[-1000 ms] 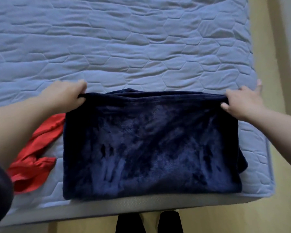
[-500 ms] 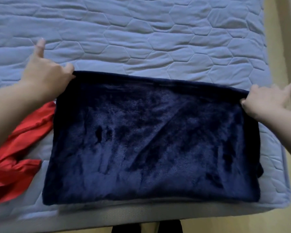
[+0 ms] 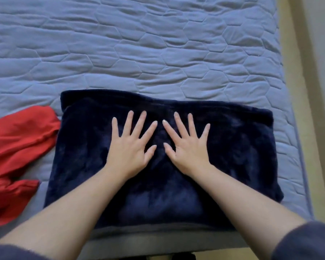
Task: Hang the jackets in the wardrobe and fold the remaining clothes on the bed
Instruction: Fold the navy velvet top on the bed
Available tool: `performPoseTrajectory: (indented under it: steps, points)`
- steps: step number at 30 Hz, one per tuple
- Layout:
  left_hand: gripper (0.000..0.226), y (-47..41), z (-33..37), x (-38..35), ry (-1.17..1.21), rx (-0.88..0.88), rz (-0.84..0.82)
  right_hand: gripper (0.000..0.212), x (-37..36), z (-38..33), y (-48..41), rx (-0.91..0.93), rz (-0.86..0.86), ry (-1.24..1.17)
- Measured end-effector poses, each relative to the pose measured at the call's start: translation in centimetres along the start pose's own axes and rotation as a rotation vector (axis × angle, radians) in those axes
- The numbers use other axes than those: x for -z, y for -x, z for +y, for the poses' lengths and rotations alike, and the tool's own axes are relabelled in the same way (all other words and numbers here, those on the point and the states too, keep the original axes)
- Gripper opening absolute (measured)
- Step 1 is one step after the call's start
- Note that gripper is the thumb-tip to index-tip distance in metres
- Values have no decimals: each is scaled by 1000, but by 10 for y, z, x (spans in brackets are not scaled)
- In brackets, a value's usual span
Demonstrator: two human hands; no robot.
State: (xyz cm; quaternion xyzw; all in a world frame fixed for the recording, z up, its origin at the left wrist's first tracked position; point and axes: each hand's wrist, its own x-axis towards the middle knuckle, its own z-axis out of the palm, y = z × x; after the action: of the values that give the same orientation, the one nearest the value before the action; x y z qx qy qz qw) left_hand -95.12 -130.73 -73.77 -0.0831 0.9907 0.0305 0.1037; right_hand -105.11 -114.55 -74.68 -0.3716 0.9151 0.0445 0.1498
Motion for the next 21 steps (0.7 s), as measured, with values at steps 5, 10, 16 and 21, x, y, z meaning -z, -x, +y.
performPoseTrajectory:
  steps: [5, 10, 16, 21]
  points:
    - [64, 6, -63, -42, -148, -91, 25, 65, -34, 61, -16, -131, -5, 80]
    - [61, 53, -77, -23, 8, 274, 55, 65, -15, 80, -1, -249, -154, 95]
    - [61, 143, -28, 1, 367, 641, 94, 70, 49, 59, -36, -213, -203, 32]
    - [52, 187, 42, -12, 613, 893, 260, 72, 72, 31, -84, 25, -306, -72]
